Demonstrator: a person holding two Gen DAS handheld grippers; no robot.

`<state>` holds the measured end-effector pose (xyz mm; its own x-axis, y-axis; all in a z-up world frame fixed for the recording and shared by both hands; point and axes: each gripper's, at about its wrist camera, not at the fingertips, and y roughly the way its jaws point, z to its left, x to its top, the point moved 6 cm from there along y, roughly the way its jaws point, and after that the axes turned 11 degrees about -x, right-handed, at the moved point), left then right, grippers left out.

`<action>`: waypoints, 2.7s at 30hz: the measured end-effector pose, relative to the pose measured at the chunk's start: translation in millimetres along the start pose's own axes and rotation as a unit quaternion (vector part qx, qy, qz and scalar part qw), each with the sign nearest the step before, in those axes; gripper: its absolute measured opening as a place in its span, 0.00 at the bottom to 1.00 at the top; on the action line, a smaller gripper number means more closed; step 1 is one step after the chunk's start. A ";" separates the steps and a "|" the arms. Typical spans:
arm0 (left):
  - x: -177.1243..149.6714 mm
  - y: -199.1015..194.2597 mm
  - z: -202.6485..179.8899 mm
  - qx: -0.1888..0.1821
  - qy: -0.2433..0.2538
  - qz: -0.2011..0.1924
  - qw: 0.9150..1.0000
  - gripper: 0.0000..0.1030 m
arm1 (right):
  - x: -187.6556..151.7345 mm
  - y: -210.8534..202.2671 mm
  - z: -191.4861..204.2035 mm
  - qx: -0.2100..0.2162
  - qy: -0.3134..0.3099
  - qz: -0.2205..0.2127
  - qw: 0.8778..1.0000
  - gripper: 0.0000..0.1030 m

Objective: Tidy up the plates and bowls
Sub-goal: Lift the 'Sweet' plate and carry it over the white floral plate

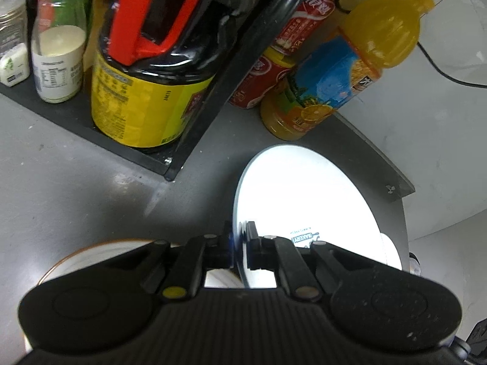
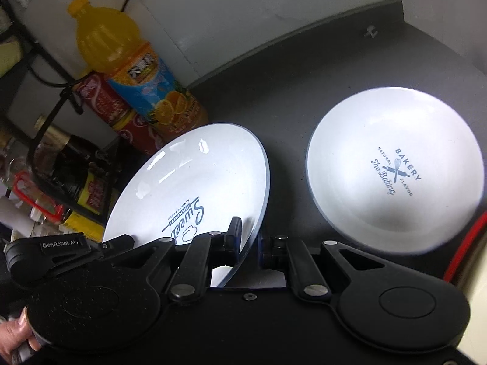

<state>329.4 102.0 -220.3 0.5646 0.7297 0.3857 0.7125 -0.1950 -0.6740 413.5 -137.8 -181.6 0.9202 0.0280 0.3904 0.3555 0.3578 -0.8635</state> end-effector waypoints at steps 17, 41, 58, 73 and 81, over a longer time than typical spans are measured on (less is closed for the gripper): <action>-25.5 -70.4 23.5 -0.002 0.005 -0.004 1.000 0.05 | -57.3 -46.2 17.8 0.019 -0.025 -0.011 0.999 0.11; -69.6 -114.2 68.4 0.019 -0.037 0.005 0.999 0.05 | -116.6 -65.1 36.8 0.023 -0.115 0.009 0.993 0.12; -74.4 -106.2 92.5 0.056 -0.059 0.031 0.996 0.08 | -127.4 -52.3 49.0 0.004 -0.127 0.041 0.991 0.12; -60.0 -99.1 89.4 0.088 -0.021 0.095 0.991 0.10 | -127.1 -42.4 49.1 -0.001 -0.114 0.046 0.992 0.11; -52.2 -113.0 80.9 0.121 0.031 0.091 0.988 0.37 | -126.6 -38.6 50.3 -0.008 -0.118 0.040 0.992 0.11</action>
<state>185.8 138.9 -215.3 0.7043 0.6539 0.2763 0.4797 -0.1515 -0.8643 275.1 -108.2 -181.7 0.8827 0.2739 0.3818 0.2861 0.3313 -0.8991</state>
